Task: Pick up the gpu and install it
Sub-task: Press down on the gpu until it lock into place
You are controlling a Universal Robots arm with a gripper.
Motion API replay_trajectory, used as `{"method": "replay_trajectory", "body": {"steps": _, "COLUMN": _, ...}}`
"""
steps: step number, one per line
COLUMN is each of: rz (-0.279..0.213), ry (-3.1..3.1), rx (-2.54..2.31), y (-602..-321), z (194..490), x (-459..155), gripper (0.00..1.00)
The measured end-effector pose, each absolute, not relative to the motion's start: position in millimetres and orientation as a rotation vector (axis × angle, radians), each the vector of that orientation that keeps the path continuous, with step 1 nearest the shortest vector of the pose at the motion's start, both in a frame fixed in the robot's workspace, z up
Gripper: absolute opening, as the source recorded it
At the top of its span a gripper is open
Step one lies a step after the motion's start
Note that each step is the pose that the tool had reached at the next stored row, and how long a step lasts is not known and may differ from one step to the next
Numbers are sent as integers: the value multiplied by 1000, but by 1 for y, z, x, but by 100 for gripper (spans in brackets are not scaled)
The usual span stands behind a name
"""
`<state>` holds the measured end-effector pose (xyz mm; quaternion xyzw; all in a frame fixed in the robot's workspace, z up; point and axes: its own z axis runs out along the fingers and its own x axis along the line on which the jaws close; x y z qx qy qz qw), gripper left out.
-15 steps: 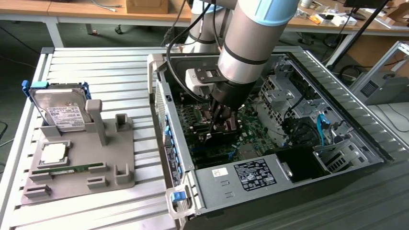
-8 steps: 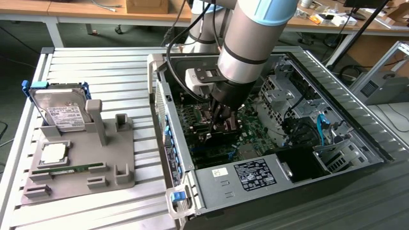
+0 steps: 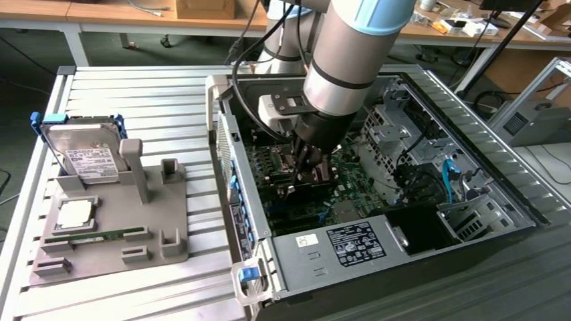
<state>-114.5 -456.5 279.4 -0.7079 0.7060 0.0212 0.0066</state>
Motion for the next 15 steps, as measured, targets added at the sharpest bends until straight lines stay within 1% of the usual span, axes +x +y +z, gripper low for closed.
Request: {"method": "replay_trajectory", "body": {"steps": 15, "rz": 66, "ry": 2209, "rx": -2215, "y": -456, "z": 278, "x": -115, "gripper": 11}}
